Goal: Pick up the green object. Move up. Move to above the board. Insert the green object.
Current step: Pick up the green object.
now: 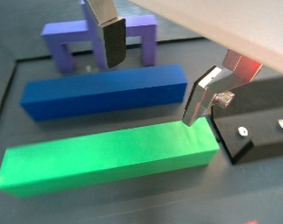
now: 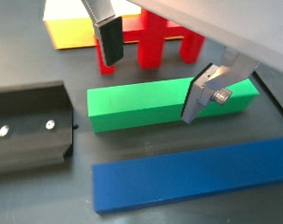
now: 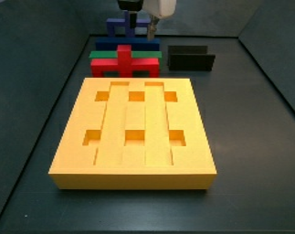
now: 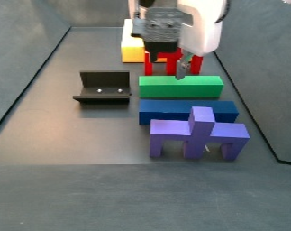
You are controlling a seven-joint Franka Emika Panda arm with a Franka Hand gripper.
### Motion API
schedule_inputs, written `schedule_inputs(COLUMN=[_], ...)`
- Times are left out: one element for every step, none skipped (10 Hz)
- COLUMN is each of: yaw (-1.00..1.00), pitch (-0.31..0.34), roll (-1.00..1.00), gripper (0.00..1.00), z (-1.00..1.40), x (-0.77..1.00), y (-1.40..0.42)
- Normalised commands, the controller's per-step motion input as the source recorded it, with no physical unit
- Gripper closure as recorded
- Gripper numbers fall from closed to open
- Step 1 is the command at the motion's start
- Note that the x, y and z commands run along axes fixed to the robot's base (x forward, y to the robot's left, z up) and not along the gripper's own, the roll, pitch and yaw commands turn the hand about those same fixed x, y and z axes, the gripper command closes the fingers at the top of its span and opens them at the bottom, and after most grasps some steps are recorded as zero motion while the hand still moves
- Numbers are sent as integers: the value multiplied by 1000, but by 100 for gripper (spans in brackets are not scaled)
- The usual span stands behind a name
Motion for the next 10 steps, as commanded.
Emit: schedule_inputs(yaw=[-1000,-971,-931,-794,-771,-817,-797,-740,-629,-297], pitch=[0,0,0,-3,-49,-26,-31,-41,-1,0], roll=[37,20,0,-41,-89,-61,-20,-4,0,26], gripper=[0,0,0,0,0,0,0,0,0,0], z=[0,-43,-109,-297,-349,-280,-229,-220,-34,0], x=[-40,-71,-91,-214,-266,-217,-243,-366,-503,-260], y=[-37,-49,-54,-103,-74,-54,-86,-51,-54,-174])
